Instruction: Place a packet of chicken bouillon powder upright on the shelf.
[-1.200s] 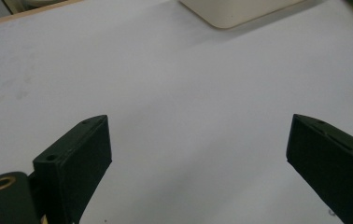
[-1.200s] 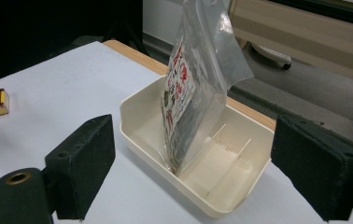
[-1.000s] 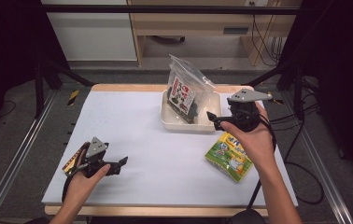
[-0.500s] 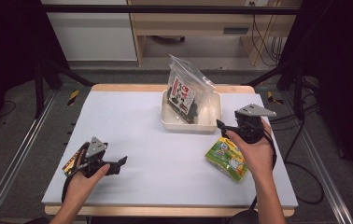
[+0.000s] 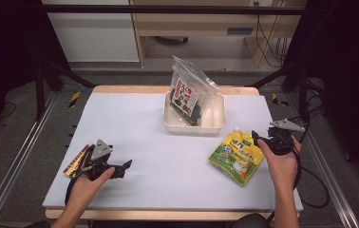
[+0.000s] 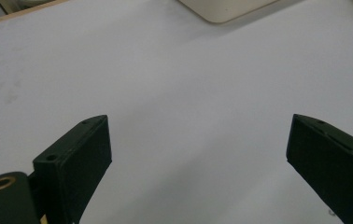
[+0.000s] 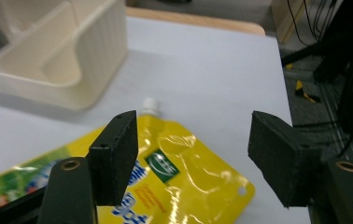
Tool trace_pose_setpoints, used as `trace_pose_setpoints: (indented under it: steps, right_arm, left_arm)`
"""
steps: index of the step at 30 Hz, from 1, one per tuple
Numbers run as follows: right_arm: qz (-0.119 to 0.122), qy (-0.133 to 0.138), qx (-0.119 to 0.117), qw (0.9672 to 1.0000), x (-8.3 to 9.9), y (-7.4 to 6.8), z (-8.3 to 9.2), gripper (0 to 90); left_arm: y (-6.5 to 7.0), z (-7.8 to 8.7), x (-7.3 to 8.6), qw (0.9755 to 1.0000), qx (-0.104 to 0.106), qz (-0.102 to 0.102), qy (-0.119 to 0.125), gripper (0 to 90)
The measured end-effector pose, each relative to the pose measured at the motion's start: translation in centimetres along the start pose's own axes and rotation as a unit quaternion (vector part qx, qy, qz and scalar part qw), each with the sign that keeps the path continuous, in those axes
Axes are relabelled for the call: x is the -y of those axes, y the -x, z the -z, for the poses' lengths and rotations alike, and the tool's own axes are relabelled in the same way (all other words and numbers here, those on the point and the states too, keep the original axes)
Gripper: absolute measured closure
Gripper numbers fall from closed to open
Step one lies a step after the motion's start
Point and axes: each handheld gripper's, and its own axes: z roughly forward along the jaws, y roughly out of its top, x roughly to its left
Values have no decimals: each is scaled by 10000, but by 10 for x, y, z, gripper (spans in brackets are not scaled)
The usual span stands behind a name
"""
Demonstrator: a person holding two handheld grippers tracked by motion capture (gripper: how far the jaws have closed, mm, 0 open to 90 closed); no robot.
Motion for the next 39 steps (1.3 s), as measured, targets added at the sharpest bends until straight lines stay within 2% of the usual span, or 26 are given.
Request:
trace_pose_setpoints:
  steps: [5,6,10,14,28,39]
  right_arm:
    - [-140,-287,192,9993,17,15,-18,356]
    - [-210,-386,189,9989,23,19,-24,351]
    - [-331,-478,188,9981,29,26,-31,327]
    - [-622,-524,41,9967,36,35,-37,326]
    - [-843,-763,-153,9934,46,42,-47,348]
    - [-778,-875,-276,9927,46,39,-48,370]
  left_arm:
    - [1,-1,0,10000,-4,-64,-19,64]
    - [1,-1,0,10000,-3,-62,-19,64]
    - [2,-1,0,10000,2,-76,-24,64]
    - [2,-1,-1,10000,11,-78,-30,64]
    - [2,-1,-1,10000,28,-88,-35,64]
    - [2,-1,-1,9999,31,-94,-35,64]
